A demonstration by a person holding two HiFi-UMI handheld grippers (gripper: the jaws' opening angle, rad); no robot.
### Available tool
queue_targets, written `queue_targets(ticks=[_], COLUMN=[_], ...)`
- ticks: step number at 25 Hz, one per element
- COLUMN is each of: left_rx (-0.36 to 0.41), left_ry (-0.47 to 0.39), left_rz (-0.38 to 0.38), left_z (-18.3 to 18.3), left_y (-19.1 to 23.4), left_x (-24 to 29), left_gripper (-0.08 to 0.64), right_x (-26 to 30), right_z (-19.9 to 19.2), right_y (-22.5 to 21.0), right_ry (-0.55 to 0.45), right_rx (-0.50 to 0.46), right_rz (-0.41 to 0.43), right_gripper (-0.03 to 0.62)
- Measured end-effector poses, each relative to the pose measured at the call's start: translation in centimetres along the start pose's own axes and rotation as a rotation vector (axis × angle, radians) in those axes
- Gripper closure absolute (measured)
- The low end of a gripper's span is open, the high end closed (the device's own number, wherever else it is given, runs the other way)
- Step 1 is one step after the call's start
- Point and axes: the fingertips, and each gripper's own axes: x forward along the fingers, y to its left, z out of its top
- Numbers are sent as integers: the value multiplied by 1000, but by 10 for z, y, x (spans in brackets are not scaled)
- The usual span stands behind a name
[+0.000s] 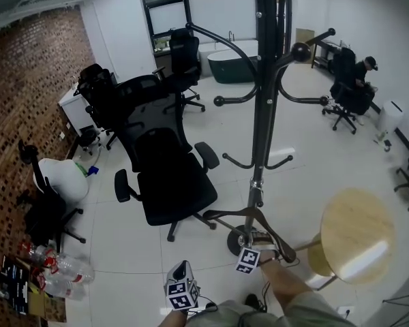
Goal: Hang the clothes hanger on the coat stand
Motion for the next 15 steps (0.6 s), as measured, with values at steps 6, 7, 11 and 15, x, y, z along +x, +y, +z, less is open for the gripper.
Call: queue_targets(ticks=[6, 7, 11, 15], left_rx=[1, -1, -2, 5], left_ry=[-1, -4, -12, -27], left_rz=[12, 15, 19, 12], left_z=[2, 3, 1, 4], left_y=[7, 10, 13, 15], left_x=[-8, -9, -11, -11], left_gripper=[543, 543, 543, 543], right_x=[10, 11, 11, -4], right_z=[-7, -4, 3, 19], right_y=[-11, -14, -16, -18], right_ry=[13, 8, -20, -68], right_rx=[56, 79, 139, 250], right_rz=[25, 28, 37, 26], right_gripper=[505, 483, 466, 466])
